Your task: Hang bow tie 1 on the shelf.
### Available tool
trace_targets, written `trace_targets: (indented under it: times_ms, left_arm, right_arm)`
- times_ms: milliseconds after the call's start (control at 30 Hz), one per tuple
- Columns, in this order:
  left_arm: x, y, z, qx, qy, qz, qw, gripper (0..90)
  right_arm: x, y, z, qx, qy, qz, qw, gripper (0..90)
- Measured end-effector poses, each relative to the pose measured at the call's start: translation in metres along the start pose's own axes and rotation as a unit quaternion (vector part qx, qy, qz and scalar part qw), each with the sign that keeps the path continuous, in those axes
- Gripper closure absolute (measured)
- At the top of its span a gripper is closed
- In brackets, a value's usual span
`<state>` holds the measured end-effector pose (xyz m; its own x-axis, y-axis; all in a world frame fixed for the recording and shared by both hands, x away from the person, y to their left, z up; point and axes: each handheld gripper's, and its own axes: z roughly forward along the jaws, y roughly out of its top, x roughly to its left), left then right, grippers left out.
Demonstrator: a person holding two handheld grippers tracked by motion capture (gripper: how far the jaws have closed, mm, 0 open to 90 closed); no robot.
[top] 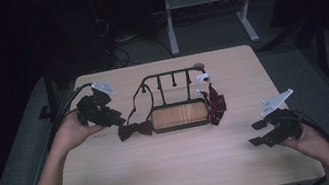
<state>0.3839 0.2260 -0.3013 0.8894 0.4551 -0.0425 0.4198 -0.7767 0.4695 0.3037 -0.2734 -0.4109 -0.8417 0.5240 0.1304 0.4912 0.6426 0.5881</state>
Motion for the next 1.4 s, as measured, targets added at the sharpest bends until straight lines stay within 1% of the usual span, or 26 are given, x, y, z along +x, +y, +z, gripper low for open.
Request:
trace_targets:
  times_ms: [167, 233, 333, 400, 433, 600, 667, 800, 1000, 1133, 1200, 1233, 1300, 1400]
  left_arm:
    - [-0.004, -0.004, 0.001, -0.003, -0.001, 0.000, 1.0000, 59.6]
    - [-0.005, -0.005, 0.002, -0.002, 0.000, 0.005, 1.0000, 58.9]
    - [-0.007, -0.008, 0.005, -0.002, -0.005, 0.002, 1.0000, 57.4]
    - [-0.008, -0.009, 0.006, -0.004, -0.004, 0.004, 1.0000, 55.8]
    - [-0.009, -0.011, 0.007, -0.007, -0.005, 0.000, 1.0000, 55.4]
    - [-0.012, -0.016, 0.012, -0.013, -0.003, 0.002, 0.9999, 51.7]
    - [-0.012, -0.019, 0.014, -0.015, -0.007, 0.001, 0.9999, 51.1]
    - [-0.014, -0.022, 0.019, -0.008, -0.009, 0.001, 0.9999, 48.8]
    - [-0.016, -0.028, 0.025, -0.011, -0.010, -0.001, 0.9999, 46.4]
    - [-0.018, -0.030, 0.025, -0.014, -0.010, -0.003, 0.9999, 45.1]
    - [-0.019, -0.031, 0.026, -0.014, -0.007, 0.000, 0.9999, 44.7]
    - [-0.020, -0.032, 0.026, -0.018, -0.007, -0.004, 0.9998, 44.5]
    - [-0.022, -0.035, 0.028, -0.019, -0.007, -0.001, 0.9998, 44.0]
    - [-0.023, -0.038, 0.032, -0.012, -0.005, 0.000, 0.9999, 42.6]
  right_arm:
    - [0.000, 0.000, 0.000, 0.001, 0.000, 0.001, 1.0000, 36.7]
    - [0.000, 0.000, 0.000, 0.001, 0.001, 0.002, 1.0000, 36.7]
    - [0.000, -0.001, 0.000, 0.002, 0.001, 0.005, 1.0000, 36.7]
    - [0.000, -0.001, 0.000, 0.002, 0.000, 0.005, 1.0000, 36.8]
    - [0.000, -0.001, -0.001, 0.002, -0.001, 0.005, 1.0000, 36.8]
    - [-0.001, -0.002, -0.001, 0.001, -0.001, 0.004, 1.0000, 36.8]
    - [-0.001, -0.003, -0.001, 0.002, -0.001, 0.005, 1.0000, 36.7]
    - [-0.001, -0.003, -0.002, 0.002, -0.002, 0.008, 1.0000, 36.8]
    - [-0.001, -0.004, -0.002, 0.002, -0.002, 0.007, 1.0000, 36.8]
    - [-0.002, -0.004, -0.003, 0.001, -0.003, 0.007, 1.0000, 36.7]
    - [-0.002, -0.005, -0.003, 0.002, -0.003, 0.008, 1.0000, 36.8]
    - [-0.002, -0.005, -0.003, 0.001, -0.003, 0.009, 1.0000, 36.8]
    - [-0.002, -0.005, -0.003, 0.001, -0.003, 0.010, 0.9999, 36.8]
    - [-0.002, -0.006, -0.003, 0.001, -0.002, 0.013, 0.9999, 36.8]
